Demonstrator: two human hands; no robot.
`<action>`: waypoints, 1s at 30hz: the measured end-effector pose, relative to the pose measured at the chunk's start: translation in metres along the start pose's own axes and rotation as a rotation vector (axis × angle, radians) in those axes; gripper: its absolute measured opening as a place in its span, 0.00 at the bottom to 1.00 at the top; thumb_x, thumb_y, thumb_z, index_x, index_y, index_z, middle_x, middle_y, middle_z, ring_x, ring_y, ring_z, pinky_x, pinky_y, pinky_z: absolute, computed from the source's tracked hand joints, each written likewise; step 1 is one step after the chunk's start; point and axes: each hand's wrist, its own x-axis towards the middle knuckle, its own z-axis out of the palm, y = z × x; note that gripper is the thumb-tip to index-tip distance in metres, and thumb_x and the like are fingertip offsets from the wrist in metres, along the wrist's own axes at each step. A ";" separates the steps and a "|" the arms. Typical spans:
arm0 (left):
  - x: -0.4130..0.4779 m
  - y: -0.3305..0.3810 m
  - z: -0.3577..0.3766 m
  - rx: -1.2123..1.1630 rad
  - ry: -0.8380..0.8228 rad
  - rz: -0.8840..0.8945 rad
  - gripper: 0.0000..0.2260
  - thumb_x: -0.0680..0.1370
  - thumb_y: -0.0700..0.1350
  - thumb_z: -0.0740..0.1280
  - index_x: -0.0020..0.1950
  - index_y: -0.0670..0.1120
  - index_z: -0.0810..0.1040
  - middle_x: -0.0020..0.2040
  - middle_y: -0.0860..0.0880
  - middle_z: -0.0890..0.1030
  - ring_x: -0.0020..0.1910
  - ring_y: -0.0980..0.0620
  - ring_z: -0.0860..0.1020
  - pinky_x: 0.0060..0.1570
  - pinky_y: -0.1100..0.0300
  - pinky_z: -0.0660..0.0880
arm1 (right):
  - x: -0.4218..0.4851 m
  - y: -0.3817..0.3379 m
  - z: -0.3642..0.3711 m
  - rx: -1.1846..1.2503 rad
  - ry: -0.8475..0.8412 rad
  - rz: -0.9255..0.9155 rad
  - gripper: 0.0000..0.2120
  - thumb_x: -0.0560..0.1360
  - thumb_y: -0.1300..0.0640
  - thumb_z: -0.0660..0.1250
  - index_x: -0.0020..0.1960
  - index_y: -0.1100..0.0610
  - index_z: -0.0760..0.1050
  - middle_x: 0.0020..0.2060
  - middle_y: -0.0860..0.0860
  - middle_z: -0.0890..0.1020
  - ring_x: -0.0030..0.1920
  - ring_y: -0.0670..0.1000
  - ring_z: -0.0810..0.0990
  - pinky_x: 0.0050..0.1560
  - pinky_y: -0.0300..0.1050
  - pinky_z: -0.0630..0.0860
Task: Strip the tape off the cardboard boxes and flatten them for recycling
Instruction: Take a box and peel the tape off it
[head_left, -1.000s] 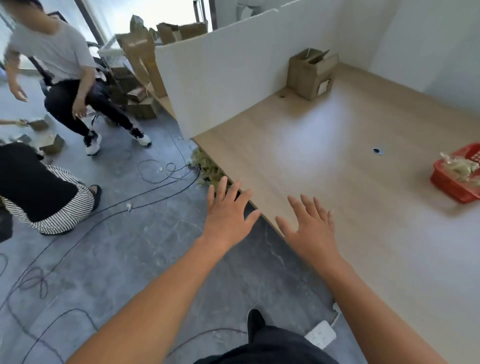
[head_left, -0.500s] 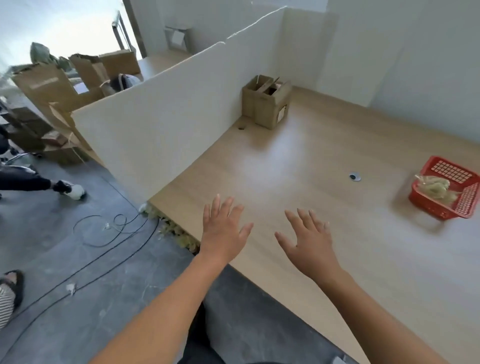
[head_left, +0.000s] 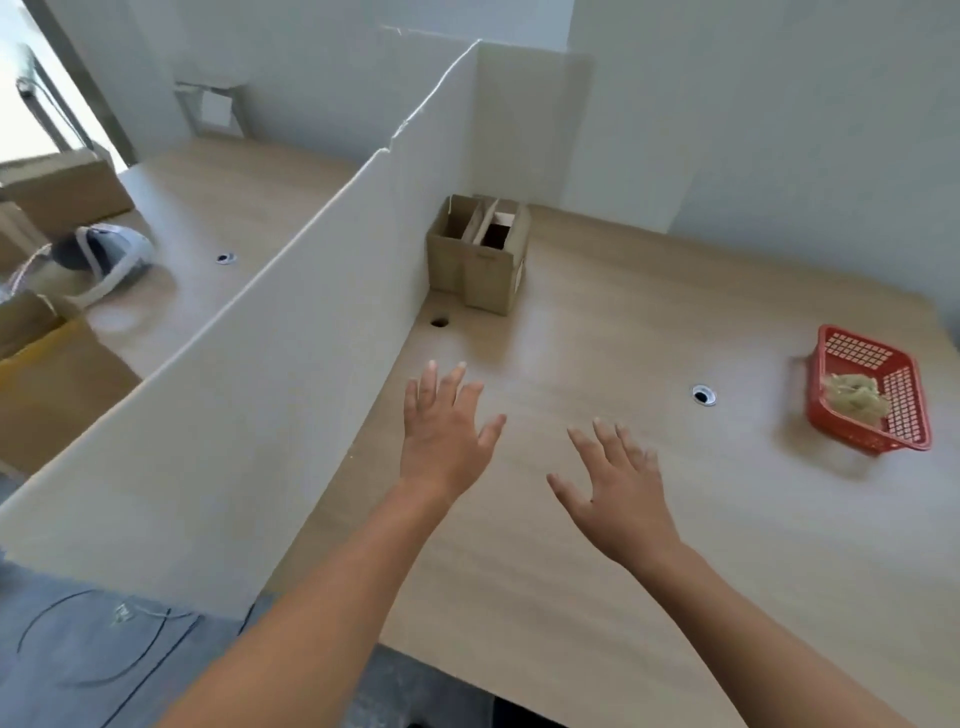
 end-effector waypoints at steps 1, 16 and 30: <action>0.020 -0.003 0.000 0.009 0.004 0.008 0.26 0.82 0.62 0.58 0.77 0.52 0.67 0.82 0.50 0.59 0.82 0.45 0.45 0.78 0.46 0.38 | 0.015 -0.001 0.000 -0.012 0.001 0.011 0.35 0.79 0.31 0.51 0.82 0.42 0.52 0.83 0.49 0.50 0.83 0.53 0.42 0.80 0.61 0.43; 0.269 -0.020 0.050 0.044 0.052 -0.009 0.25 0.83 0.60 0.58 0.73 0.46 0.72 0.78 0.47 0.66 0.82 0.44 0.51 0.80 0.44 0.45 | 0.212 0.063 0.090 -0.075 -0.183 0.115 0.41 0.75 0.24 0.46 0.82 0.39 0.42 0.83 0.51 0.45 0.82 0.55 0.39 0.79 0.66 0.42; 0.470 -0.041 0.084 -0.096 -0.282 -0.260 0.16 0.79 0.56 0.66 0.62 0.48 0.75 0.50 0.50 0.79 0.45 0.52 0.76 0.36 0.58 0.69 | 0.291 0.107 0.156 -0.028 -0.479 0.206 0.49 0.58 0.13 0.36 0.67 0.32 0.15 0.68 0.47 0.15 0.65 0.51 0.10 0.65 0.71 0.21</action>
